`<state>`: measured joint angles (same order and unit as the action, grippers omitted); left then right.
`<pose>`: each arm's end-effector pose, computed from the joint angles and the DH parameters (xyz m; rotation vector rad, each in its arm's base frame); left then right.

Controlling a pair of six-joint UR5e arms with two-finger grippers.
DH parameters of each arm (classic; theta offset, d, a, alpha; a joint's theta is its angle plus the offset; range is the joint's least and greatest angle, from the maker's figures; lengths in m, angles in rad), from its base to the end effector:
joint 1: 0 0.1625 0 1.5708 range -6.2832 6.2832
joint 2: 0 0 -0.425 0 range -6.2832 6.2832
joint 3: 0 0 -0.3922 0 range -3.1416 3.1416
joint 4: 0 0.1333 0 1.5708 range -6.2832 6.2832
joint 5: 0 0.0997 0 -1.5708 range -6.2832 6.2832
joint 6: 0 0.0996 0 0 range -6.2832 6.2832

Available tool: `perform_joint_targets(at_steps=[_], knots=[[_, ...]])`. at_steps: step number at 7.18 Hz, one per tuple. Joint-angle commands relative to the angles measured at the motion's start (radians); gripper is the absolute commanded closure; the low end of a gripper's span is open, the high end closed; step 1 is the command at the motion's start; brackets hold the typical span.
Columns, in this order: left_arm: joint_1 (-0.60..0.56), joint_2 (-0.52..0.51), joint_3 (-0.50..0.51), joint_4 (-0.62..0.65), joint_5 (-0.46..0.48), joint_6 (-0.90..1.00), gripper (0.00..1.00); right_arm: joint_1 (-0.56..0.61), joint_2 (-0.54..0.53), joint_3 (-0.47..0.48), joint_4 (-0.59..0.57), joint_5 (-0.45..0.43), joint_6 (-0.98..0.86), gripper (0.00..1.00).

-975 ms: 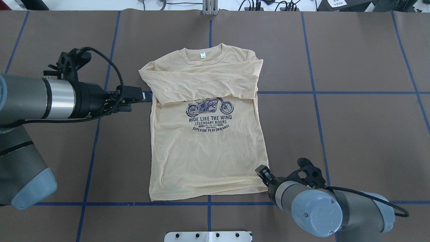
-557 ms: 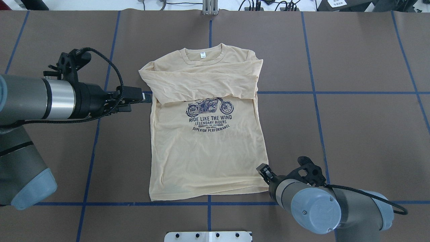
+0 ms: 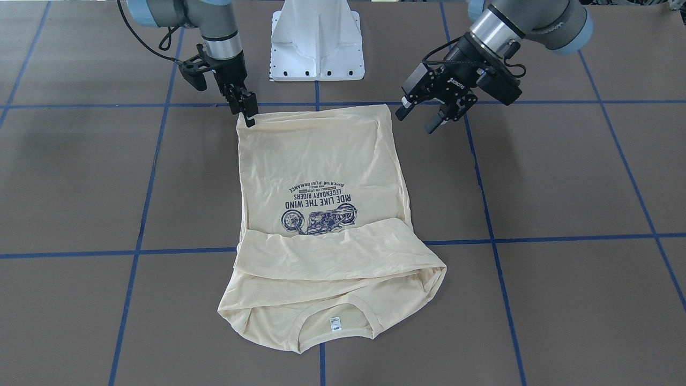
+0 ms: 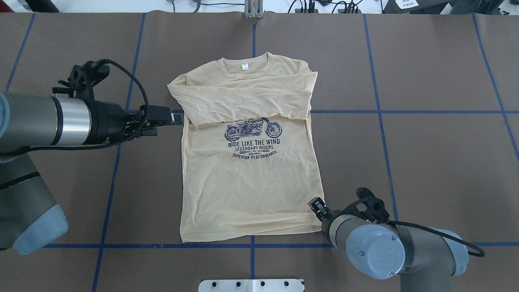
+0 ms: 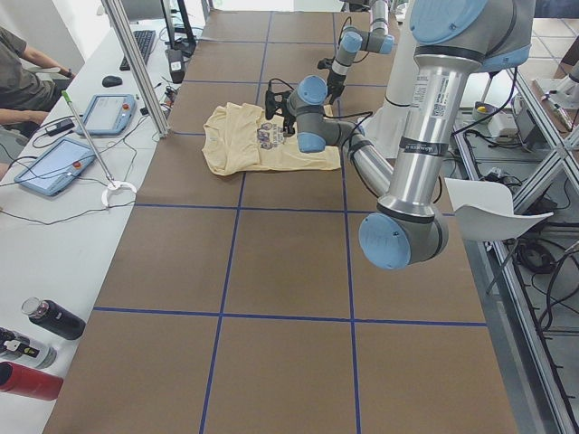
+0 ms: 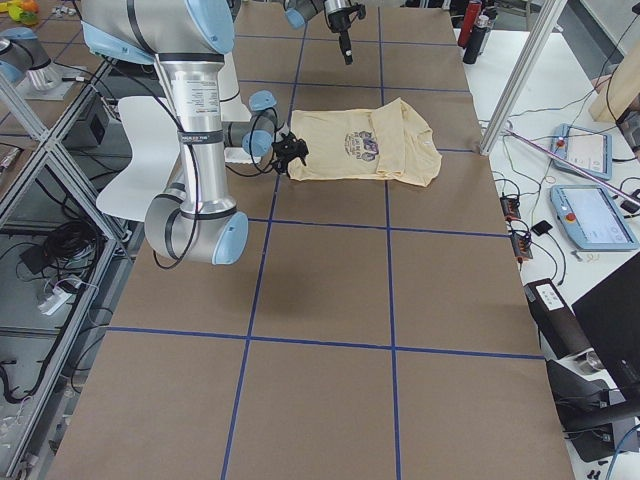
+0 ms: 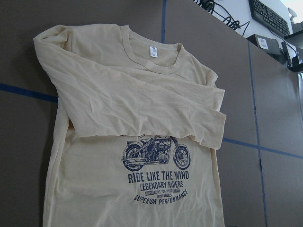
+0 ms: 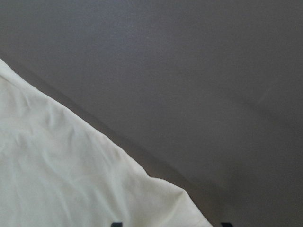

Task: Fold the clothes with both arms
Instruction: 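Position the right gripper at one hem corner while the left lowers to the other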

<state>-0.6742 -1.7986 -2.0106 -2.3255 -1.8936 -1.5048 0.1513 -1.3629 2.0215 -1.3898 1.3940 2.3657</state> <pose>0.3366 -0.3992 0.2491 0.2617 1.4115 -0.2711 -0.5086 -0.2301 0.3296 -0.1116 -0.8830 0.9601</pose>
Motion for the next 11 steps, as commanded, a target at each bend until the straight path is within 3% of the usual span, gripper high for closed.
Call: perform_joint_targets(at_steps=[1,4,7,9,11], knots=[[0.002,0.001,0.001,0.0,0.004,0.0,0.13,0.004,0.002,0.005,0.0,0.005,0.0,1.0],[0.002,0.001,0.003,0.0,0.002,0.0,0.13,0.013,-0.012,0.009,0.0,0.013,-0.002,1.0],[0.004,-0.007,-0.036,0.0,-0.007,-0.04,0.13,-0.005,-0.099,0.127,-0.014,0.014,-0.005,1.0],[0.039,-0.004,-0.053,0.011,-0.01,-0.15,0.12,-0.073,-0.097,0.201,-0.124,0.008,0.006,1.0],[0.134,-0.002,-0.098,0.18,0.001,-0.22,0.1,-0.123,-0.091,0.239,-0.207,-0.007,0.018,1.0]])
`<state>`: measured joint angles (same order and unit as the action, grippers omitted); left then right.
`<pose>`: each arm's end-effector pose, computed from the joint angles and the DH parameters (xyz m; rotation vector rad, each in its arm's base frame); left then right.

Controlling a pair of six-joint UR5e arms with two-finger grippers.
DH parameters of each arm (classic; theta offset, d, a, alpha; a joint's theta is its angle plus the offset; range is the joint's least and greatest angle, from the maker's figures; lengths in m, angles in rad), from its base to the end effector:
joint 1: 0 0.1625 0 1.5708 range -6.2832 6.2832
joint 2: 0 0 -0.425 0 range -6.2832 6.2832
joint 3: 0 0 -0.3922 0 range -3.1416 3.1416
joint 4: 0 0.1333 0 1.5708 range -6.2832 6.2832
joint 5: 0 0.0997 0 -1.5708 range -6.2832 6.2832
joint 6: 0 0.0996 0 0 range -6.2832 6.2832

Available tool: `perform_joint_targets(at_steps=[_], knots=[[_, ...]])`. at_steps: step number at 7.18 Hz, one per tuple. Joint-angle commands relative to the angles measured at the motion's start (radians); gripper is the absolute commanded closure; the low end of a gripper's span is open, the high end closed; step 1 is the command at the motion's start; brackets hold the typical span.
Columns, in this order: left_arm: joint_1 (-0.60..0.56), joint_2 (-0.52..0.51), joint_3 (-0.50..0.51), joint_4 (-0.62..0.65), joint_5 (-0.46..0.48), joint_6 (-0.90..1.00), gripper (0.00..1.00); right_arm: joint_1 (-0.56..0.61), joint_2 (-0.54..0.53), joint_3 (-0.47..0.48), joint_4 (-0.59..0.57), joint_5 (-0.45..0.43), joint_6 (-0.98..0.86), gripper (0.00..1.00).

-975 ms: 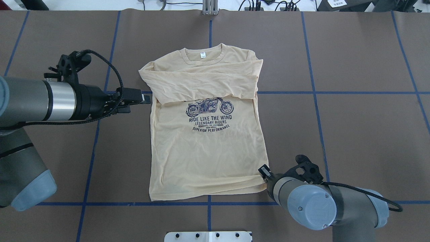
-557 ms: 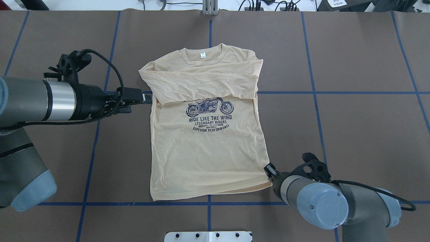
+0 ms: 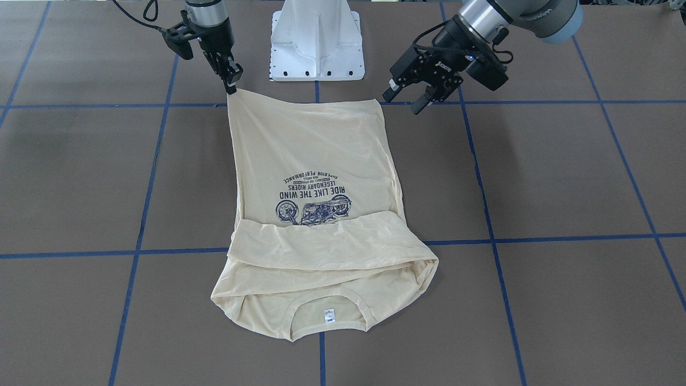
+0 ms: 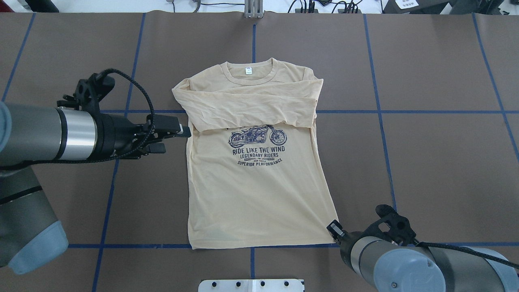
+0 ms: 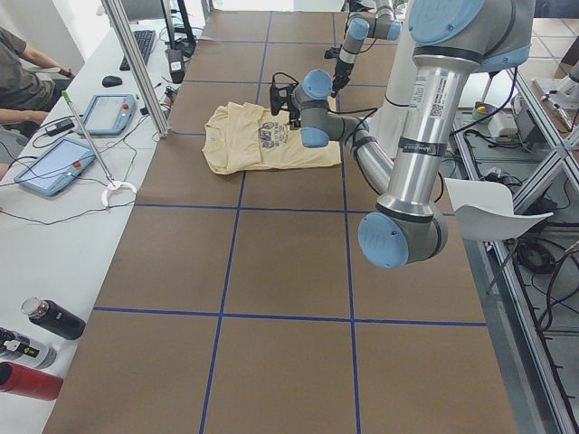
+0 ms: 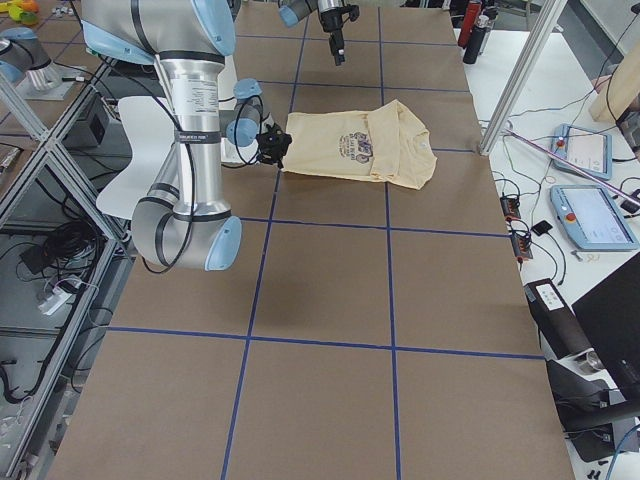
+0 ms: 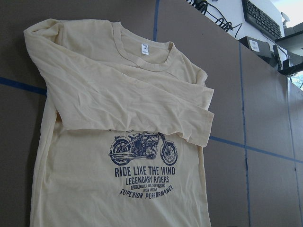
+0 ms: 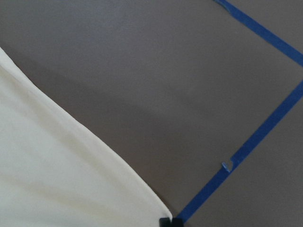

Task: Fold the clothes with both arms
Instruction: 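Position the right gripper at one hem corner while the left lowers to the other, then grasp both hem corners nearest the robot with left and right grippers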

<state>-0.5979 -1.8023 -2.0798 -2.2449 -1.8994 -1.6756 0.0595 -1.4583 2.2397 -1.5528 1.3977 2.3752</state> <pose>0.3527 -0.3626 0.2277 0.0787 1.4299 -0.3472 -0.4562 -0.1779 0.3055 -0.1425 -0.8308 0.8834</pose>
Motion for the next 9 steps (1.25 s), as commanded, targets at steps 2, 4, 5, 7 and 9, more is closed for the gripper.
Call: perform_joint_targets(at_steps=[2,4,5,7,9], knots=[[0.215,0.004,-0.059,0.267,0.067,-0.142,0.1,-0.063,0.003,0.024,-0.049,-0.039,0.022,1.0],[0.35,0.085,-0.075,0.284,0.183,-0.168,0.14,-0.064,0.003,0.024,-0.056,-0.049,0.021,1.0],[0.398,0.099,-0.051,0.288,0.184,-0.2,0.19,-0.064,0.003,0.024,-0.058,-0.051,0.021,1.0],[0.431,0.077,0.019,0.284,0.203,-0.233,0.25,-0.066,0.009,0.02,-0.061,-0.049,0.021,1.0],[0.438,0.049,0.043,0.284,0.203,-0.231,0.3,-0.064,0.009,0.015,-0.061,-0.049,0.021,1.0]])
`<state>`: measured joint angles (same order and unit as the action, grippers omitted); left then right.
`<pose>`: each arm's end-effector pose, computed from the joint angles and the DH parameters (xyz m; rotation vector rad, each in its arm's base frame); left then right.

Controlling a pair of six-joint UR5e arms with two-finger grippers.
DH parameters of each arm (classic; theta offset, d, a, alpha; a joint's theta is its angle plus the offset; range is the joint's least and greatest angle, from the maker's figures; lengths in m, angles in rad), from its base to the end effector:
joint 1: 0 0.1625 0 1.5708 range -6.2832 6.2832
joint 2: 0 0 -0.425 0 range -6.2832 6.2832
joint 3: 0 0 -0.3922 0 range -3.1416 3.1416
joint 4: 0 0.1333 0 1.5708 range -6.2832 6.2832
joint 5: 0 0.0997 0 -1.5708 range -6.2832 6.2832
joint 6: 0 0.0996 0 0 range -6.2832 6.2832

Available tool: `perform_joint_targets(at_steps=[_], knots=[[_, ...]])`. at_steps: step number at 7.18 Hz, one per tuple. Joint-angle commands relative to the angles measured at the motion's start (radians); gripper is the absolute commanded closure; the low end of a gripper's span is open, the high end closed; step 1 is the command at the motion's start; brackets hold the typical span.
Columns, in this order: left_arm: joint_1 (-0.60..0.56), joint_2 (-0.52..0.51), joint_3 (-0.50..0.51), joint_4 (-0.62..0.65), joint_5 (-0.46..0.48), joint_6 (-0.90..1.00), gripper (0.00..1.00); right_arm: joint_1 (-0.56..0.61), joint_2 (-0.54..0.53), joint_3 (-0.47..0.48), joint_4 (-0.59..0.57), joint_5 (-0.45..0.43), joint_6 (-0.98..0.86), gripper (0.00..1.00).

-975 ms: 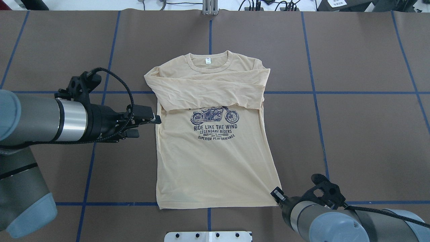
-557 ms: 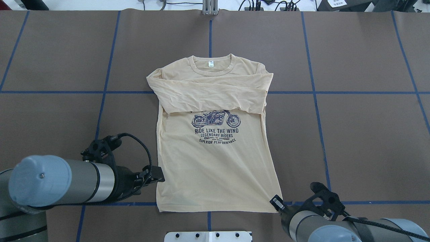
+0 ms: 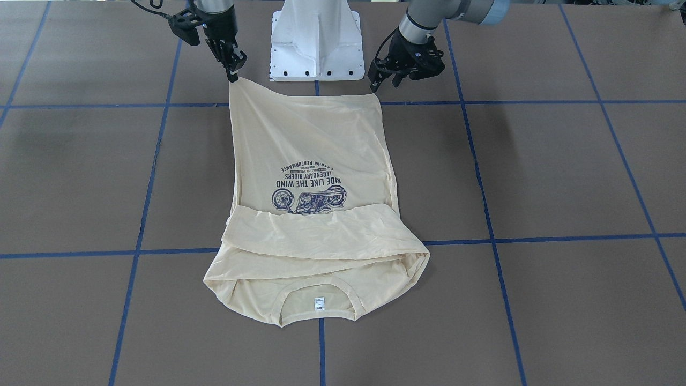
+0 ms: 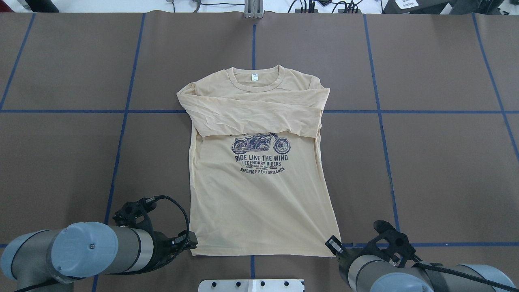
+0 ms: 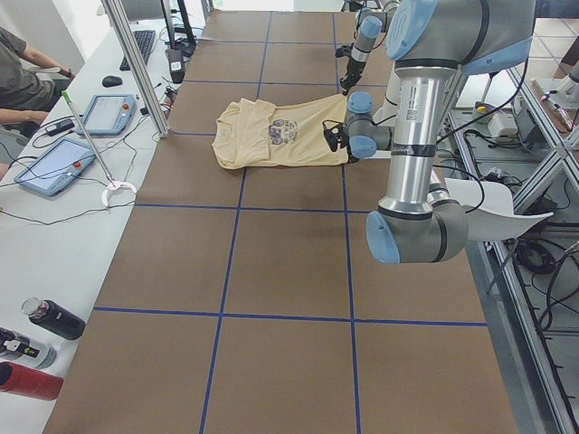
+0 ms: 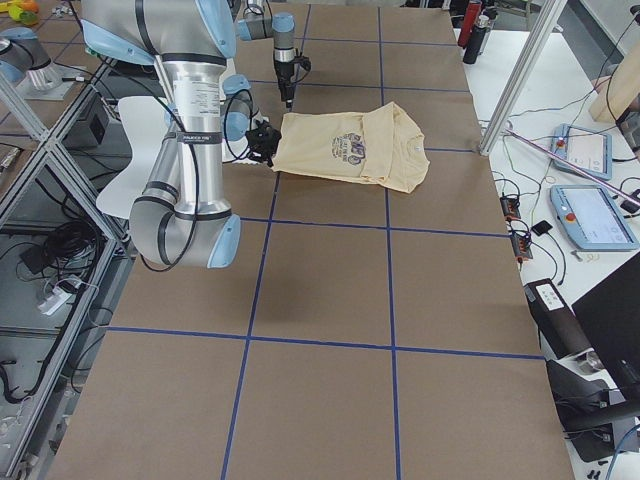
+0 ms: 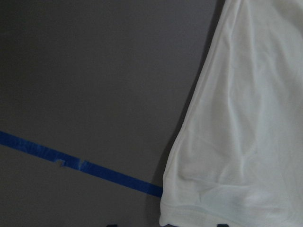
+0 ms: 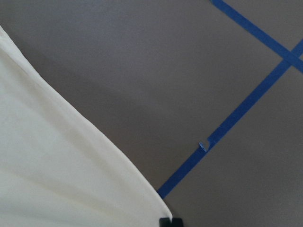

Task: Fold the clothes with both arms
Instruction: 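Grasp both hem corners nearest the robot with left and right grippers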

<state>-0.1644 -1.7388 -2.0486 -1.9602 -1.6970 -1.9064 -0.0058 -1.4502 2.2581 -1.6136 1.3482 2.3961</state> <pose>0.4934 -0.2043 0.3102 -0.2041 1.0272 -0.3886 -0.4622 -0.1526 0.3019 -0.1178 -0.8086 0.8602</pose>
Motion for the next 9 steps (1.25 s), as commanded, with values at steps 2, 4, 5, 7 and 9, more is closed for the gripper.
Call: perform_joint_targets(at_steps=[2,4,5,7,9], knots=[[0.005,-0.077,0.085,0.003,0.0,0.0,0.34,0.003,-0.001,-0.003,0.0,0.0,0.0,1.0],[0.005,-0.077,0.09,0.003,0.0,-0.002,0.52,0.003,-0.002,-0.003,0.0,0.0,0.0,1.0],[0.005,-0.077,0.088,0.003,0.0,-0.002,0.6,0.003,-0.001,-0.003,0.0,0.0,0.0,1.0],[0.006,-0.077,0.088,0.004,0.0,-0.002,0.79,0.004,-0.002,-0.005,0.0,0.0,0.0,1.0],[0.002,-0.073,0.084,0.004,0.0,-0.002,1.0,0.006,-0.004,-0.005,0.0,0.0,0.0,1.0]])
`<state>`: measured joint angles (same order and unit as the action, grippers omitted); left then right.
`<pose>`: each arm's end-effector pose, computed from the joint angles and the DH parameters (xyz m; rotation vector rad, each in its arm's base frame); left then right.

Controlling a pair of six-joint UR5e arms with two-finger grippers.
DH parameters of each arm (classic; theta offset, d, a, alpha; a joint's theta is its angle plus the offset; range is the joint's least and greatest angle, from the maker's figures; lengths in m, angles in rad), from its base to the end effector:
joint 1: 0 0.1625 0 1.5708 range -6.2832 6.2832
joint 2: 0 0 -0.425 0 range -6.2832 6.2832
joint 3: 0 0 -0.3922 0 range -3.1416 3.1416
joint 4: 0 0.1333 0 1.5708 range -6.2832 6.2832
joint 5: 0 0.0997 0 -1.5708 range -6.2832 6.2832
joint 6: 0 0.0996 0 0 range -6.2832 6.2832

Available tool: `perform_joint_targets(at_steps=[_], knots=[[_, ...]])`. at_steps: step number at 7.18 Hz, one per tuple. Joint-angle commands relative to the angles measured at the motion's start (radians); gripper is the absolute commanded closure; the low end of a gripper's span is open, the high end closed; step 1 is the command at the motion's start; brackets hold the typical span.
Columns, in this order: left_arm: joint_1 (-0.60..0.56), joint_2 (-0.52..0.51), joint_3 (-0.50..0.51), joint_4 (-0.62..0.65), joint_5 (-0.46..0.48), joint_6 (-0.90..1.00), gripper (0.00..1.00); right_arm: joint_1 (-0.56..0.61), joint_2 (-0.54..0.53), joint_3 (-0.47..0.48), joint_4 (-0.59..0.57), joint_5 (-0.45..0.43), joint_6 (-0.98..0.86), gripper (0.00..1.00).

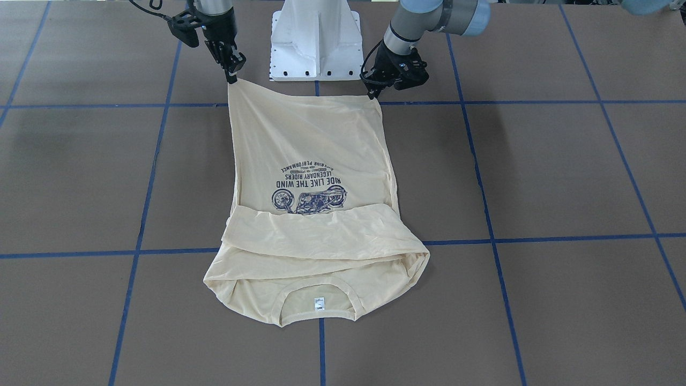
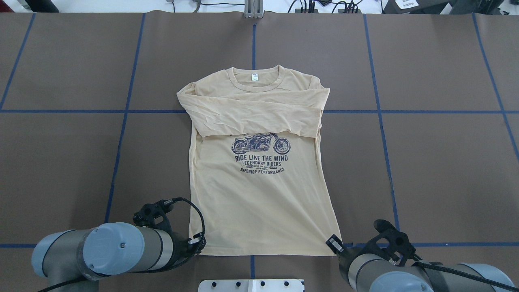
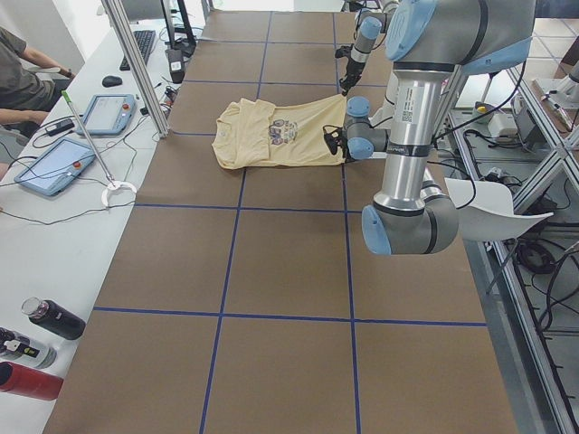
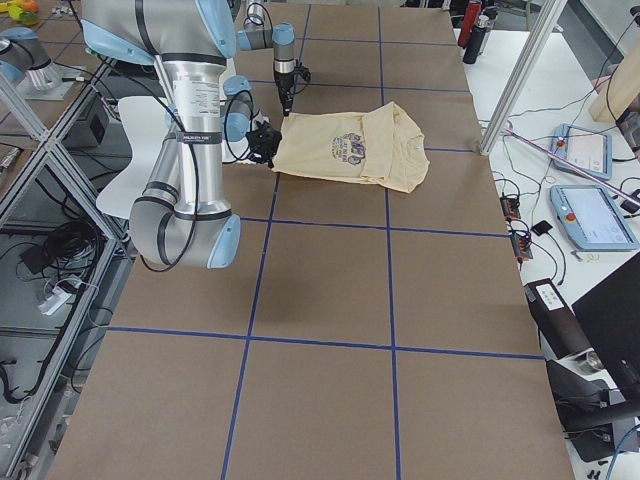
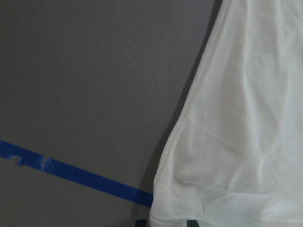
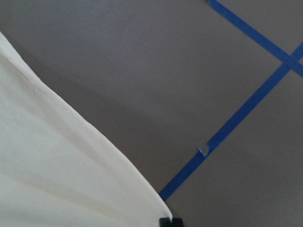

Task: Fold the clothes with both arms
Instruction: 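Grasp both hem corners nearest the robot with left and right grippers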

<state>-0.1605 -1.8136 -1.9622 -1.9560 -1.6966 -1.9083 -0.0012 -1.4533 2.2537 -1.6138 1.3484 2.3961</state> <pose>0.5281 -0.2079 0.3095 -0.2056 1.0108 -0.3893 -0.4623 -0.1547 0.3052 -0.1127 -0.8019 0.8645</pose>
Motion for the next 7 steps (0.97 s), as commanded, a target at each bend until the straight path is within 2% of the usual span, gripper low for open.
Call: perform_joint_targets(at_steps=[1,2,4,5,6,7], knots=[[-0.008,0.005,-0.019,0.0,-0.001,0.002,1.0,0.001,0.001,0.0,0.0,0.0,0.0,1.0],[-0.016,0.02,-0.073,0.0,-0.005,0.005,1.0,0.006,-0.002,0.001,0.0,0.0,0.0,1.0],[-0.013,0.126,-0.229,0.0,-0.011,0.015,1.0,0.029,-0.013,0.015,-0.002,0.002,0.0,1.0],[-0.013,0.135,-0.274,0.002,-0.021,0.003,1.0,0.026,-0.015,0.027,-0.015,0.008,0.002,1.0],[-0.013,0.135,-0.293,0.021,-0.085,-0.002,1.0,0.001,-0.013,0.047,-0.056,0.009,0.003,1.0],[-0.011,0.128,-0.293,0.029,-0.084,-0.024,1.0,0.001,-0.013,0.078,-0.063,0.015,0.003,1.0]])
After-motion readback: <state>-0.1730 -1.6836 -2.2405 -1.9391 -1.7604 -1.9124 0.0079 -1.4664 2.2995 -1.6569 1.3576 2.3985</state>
